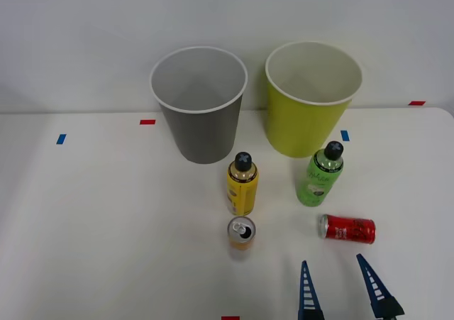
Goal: Put cans in the gray bin, plastic bottles in the light green bin
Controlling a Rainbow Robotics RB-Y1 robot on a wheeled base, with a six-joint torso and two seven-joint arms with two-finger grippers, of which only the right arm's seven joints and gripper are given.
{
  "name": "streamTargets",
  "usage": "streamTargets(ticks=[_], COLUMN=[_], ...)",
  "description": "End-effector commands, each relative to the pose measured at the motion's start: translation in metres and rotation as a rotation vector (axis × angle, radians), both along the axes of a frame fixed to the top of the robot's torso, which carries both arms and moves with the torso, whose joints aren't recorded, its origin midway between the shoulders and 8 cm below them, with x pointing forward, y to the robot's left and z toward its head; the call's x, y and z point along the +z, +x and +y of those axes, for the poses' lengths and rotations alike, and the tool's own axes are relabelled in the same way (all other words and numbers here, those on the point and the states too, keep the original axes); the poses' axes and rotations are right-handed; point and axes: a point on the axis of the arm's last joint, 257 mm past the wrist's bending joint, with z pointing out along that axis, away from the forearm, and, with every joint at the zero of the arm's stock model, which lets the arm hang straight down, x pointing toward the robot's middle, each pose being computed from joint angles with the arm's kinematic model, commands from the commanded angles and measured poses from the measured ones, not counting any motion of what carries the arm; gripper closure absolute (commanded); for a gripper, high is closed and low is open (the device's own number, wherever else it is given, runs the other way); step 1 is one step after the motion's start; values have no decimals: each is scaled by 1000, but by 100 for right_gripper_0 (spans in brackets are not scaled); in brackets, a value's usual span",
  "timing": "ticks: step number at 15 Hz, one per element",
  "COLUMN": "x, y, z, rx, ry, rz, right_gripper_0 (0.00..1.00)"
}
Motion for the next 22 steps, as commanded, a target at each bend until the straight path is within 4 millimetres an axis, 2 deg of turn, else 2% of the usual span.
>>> streamTargets(ticks=[1, 22], x=[0, 0], y=[0, 0], z=[0, 0], rx=[0, 0], ry=[0, 0], rz=[0, 0], right_gripper_0=[5, 5])
